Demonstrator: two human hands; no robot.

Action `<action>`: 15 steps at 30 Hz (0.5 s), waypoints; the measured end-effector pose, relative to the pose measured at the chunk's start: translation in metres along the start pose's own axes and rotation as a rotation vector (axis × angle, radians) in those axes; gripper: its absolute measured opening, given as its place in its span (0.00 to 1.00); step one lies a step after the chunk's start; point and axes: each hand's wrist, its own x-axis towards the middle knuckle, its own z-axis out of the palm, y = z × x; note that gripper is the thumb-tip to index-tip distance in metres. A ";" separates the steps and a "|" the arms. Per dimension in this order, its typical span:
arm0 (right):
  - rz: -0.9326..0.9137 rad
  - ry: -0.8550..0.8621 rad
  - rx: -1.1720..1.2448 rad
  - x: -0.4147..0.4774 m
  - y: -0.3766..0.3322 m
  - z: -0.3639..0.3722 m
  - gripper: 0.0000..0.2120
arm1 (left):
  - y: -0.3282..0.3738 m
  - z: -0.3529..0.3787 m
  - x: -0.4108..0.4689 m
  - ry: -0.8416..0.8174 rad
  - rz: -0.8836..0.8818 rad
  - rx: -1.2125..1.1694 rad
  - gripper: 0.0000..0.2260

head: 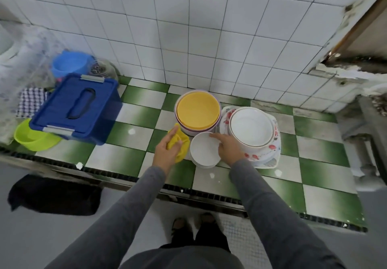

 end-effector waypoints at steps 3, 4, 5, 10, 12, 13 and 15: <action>0.005 0.018 -0.018 -0.002 -0.001 -0.001 0.25 | -0.001 -0.003 0.001 -0.007 -0.005 0.009 0.21; 0.007 0.023 -0.014 -0.002 -0.002 -0.001 0.24 | -0.001 -0.003 0.001 -0.007 -0.006 0.004 0.21; 0.005 0.025 -0.008 -0.002 -0.003 -0.003 0.24 | -0.001 -0.003 0.001 -0.006 -0.006 -0.006 0.21; 0.011 0.013 0.031 -0.002 -0.005 -0.008 0.25 | -0.002 0.000 0.002 0.002 -0.013 -0.017 0.22; 0.022 0.015 0.060 -0.003 -0.006 -0.012 0.26 | -0.002 0.002 0.002 0.003 -0.010 -0.008 0.22; 0.030 0.014 0.080 -0.004 -0.006 -0.014 0.26 | -0.002 0.002 0.002 0.003 -0.010 -0.002 0.22; 0.043 0.021 0.134 -0.007 -0.006 -0.020 0.25 | -0.001 0.004 0.003 0.009 -0.016 0.006 0.22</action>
